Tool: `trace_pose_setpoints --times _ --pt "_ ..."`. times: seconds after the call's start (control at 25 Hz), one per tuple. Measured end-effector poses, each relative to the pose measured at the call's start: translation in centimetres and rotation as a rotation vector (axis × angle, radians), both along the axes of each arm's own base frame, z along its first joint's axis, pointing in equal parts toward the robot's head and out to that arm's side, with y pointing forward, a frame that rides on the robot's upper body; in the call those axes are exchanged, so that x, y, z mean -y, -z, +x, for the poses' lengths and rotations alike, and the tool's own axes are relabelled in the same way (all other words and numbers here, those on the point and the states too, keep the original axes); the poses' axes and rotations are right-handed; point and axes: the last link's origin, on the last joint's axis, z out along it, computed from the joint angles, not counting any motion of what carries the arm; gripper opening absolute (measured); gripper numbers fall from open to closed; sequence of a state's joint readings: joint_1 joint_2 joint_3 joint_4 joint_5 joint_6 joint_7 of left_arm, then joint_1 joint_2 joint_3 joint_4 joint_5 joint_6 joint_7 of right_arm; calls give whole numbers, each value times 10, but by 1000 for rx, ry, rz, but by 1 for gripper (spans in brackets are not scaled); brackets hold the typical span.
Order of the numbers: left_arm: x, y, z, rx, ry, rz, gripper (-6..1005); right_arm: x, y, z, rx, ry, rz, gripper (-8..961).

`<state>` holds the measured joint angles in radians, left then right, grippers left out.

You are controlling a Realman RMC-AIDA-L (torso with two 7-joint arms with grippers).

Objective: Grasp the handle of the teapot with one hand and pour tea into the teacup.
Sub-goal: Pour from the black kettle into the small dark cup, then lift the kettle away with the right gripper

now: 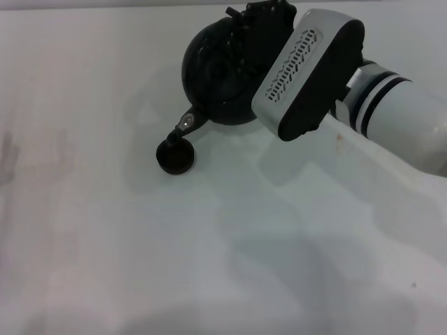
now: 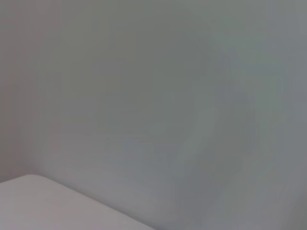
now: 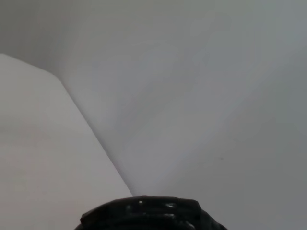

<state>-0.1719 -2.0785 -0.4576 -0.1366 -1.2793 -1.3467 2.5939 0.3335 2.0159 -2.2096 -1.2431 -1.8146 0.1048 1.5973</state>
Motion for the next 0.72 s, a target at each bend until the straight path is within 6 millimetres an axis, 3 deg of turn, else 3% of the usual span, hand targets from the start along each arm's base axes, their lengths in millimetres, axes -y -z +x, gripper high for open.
trace_pose_setpoints --times 0.72 --pt "-4 -1 1 2 1 6 802 6 5 1 66 -56 52 116"
